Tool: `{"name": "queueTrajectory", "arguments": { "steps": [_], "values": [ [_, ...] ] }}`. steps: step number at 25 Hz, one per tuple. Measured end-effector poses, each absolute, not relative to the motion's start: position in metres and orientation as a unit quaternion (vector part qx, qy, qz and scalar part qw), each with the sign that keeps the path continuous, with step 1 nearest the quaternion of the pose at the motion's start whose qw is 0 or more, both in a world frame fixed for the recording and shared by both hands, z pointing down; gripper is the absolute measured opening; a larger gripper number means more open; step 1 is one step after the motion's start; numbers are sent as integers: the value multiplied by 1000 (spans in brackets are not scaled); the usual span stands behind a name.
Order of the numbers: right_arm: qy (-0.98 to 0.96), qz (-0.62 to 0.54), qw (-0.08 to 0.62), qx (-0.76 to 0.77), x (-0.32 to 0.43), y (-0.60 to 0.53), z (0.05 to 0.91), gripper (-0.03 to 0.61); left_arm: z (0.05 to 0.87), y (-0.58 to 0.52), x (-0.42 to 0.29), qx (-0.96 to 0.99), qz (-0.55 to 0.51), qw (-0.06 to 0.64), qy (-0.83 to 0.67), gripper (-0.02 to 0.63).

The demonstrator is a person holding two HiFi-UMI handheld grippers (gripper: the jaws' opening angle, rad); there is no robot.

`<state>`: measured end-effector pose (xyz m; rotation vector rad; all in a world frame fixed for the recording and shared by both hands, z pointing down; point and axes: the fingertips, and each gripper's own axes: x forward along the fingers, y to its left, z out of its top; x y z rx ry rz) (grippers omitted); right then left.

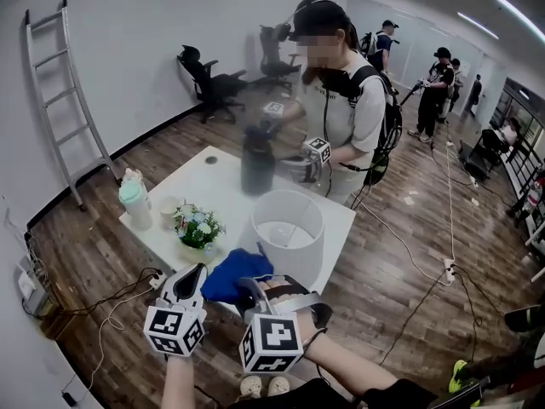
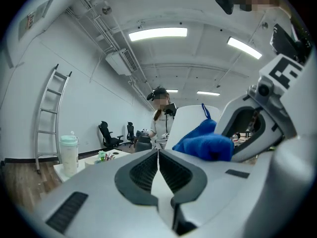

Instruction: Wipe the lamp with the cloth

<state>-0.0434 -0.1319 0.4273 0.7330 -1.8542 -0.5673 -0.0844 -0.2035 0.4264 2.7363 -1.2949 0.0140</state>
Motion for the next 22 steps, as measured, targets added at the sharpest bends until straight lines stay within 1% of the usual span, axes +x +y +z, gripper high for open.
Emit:
{"name": "queueTrajectory", "arguments": {
  "steps": [5, 9, 11, 13, 15, 18, 22],
  "values": [
    [-787, -193, 490, 321, -42, -132, 476, 84, 435, -201, -90, 901, 9, 66, -429, 12],
    [-813, -136, 486, 291, -52, -109, 535, 84, 445, -197, -89, 902, 13, 72, -426, 12],
    [-832, -107, 466, 281, -59, -96, 558, 86, 449, -194, -89, 902, 16, 75, -425, 12],
    [-839, -108, 429, 317, -57, -97, 567, 84, 449, -192, -88, 901, 19, 75, -426, 12],
    [-825, -141, 385, 388, -44, -112, 564, 86, 450, -189, -88, 901, 23, 74, -427, 12],
    [-767, -239, 329, 496, -14, -152, 548, 86, 454, -184, -86, 906, 43, 70, -416, 12],
    [-706, -346, 297, 543, 7, -178, 537, 84, 455, -177, -86, 907, 51, 71, -412, 12]
  ]
}}
